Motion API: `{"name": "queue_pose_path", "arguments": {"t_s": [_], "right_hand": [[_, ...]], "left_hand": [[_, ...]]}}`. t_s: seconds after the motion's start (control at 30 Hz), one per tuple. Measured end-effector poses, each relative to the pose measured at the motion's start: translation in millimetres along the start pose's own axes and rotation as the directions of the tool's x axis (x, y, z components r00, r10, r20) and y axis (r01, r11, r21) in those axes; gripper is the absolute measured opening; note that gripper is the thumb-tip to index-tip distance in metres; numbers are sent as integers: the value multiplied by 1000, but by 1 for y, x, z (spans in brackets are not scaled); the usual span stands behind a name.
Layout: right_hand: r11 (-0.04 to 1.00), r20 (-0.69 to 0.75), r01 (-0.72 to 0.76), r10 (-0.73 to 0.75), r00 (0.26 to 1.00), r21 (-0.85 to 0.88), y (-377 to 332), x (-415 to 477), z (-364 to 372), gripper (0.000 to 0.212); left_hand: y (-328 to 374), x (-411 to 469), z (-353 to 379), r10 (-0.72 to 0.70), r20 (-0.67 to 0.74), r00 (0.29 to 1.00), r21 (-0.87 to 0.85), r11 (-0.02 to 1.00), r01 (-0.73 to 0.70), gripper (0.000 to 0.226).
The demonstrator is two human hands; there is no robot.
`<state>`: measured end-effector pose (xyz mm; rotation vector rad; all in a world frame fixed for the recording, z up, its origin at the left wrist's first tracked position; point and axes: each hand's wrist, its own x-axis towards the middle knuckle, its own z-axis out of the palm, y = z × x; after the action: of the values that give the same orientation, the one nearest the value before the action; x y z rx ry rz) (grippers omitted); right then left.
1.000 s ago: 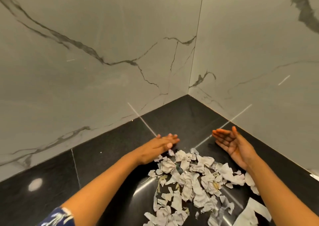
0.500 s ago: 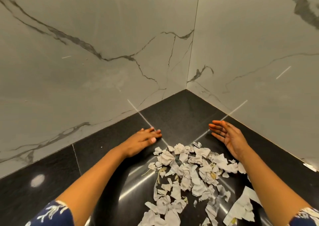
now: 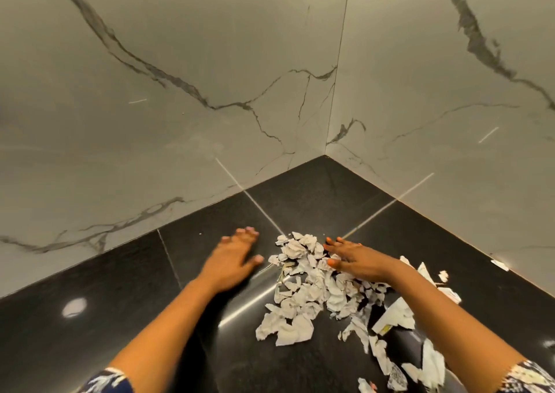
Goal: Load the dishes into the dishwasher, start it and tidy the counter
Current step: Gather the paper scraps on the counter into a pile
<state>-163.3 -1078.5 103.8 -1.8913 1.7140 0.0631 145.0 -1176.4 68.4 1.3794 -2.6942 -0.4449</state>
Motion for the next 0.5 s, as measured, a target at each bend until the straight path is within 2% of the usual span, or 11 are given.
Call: {"name": "queue_pose_path", "arguments": {"t_s": [0.07, 0.1, 0.13, 0.17, 0.2, 0.23, 0.3, 0.33, 0.37, 0.4, 0.5], "right_hand": [[997, -53, -1, 6, 999, 79, 0, -10, -3, 60], [994, -127, -14, 27, 992, 108, 4, -15, -6, 60], [991, -221, -35, 63, 973, 128, 11, -20, -9, 57], [987, -308, -68, 111, 945, 147, 22, -25, -12, 54], [979, -369, -107, 165, 915, 172, 34, -29, -15, 52], [969, -393, -148, 217, 894, 197, 44, -32, -17, 51], [945, -348, -225, 299, 889, 239, 61, -33, -15, 55], [936, -302, -250, 319, 898, 246, 65, -28, -13, 58], [936, -262, -264, 322, 910, 232, 65, -22, -11, 60], [942, -230, -267, 311, 922, 202, 61, -14, -7, 63], [977, -198, -177, 198, 960, 118, 29, 7, 6, 67]], "left_hand": [[31, -2, 0, 235, 163, 958, -158, 965, -210, 69], [35, -3, -1, 270, 143, 952, -232, 944, -233, 63], [31, -2, -4, 233, 62, 970, -252, 944, -211, 61], [19, -1, -4, 131, -50, 990, -211, 968, -139, 62], [3, -1, -5, -24, -171, 985, -144, 990, -1, 65], [-19, -4, -6, -217, -260, 941, -89, 976, 201, 67], [-54, -17, -9, -557, -267, 787, -77, 826, 558, 76], [-61, -22, -8, -632, -219, 744, -76, 771, 632, 82], [-59, -24, -5, -625, -183, 758, -46, 776, 629, 86], [-54, -24, 0, -554, -168, 816, -1, 827, 562, 90], [-25, -25, 8, -170, -34, 985, 112, 979, 173, 92]]}}
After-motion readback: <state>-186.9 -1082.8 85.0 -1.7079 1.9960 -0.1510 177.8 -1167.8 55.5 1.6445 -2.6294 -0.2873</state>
